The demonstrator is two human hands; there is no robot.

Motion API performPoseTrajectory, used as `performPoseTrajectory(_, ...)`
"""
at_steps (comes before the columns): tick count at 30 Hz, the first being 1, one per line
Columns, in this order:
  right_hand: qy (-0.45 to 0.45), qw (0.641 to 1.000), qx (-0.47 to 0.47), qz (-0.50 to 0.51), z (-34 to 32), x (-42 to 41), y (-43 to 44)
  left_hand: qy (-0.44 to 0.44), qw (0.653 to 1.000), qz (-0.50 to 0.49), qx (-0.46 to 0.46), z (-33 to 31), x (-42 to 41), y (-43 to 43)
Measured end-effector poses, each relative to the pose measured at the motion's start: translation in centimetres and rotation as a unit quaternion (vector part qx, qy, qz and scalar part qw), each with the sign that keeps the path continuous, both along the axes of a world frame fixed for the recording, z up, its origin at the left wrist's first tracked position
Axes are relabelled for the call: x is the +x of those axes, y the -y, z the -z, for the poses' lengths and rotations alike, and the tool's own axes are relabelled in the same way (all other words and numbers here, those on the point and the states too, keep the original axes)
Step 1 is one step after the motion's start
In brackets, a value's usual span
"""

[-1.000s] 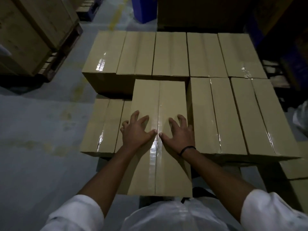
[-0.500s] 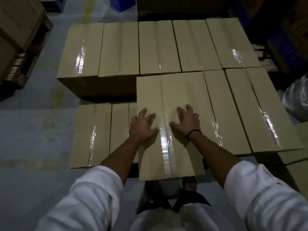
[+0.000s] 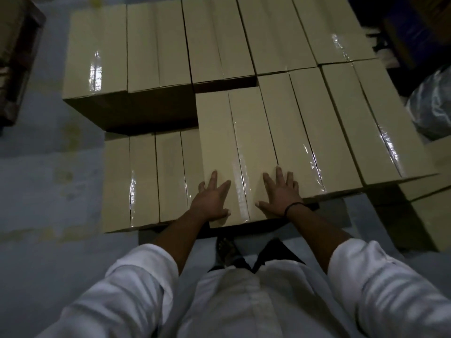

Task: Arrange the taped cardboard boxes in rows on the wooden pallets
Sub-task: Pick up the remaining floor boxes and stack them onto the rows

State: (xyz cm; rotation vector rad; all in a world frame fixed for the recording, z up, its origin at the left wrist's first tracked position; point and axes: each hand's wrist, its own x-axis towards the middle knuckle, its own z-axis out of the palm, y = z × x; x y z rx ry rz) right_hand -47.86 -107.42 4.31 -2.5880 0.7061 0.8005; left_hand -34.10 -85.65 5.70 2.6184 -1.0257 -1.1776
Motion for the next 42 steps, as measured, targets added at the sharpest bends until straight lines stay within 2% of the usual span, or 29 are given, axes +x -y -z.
performPoseTrajectory(9,-0.029,0.996,-0.023,-0.086,-0.5,-2.7,-1.2,0.034,0.999,0.039,0.012,-0.4,-4.1,-1.5)
performPoseTrajectory(16,-0.014,0.995,-0.023,-0.099,-0.5,-3.0,-0.9,0.046,0.997,0.043,0.034,0.1,-5.1,-1.1)
performPoseTrajectory(27,-0.003,0.995,-0.037,-0.091,-0.6,-1.1,-0.2,0.071,0.996,0.051,0.017,0.9,-3.1,-0.1)
performPoseTrajectory(42,-0.003,0.995,-0.054,-0.089,-0.6,-0.1,0.1,0.060,0.994,0.077,0.039,1.5,-0.9,1.3)
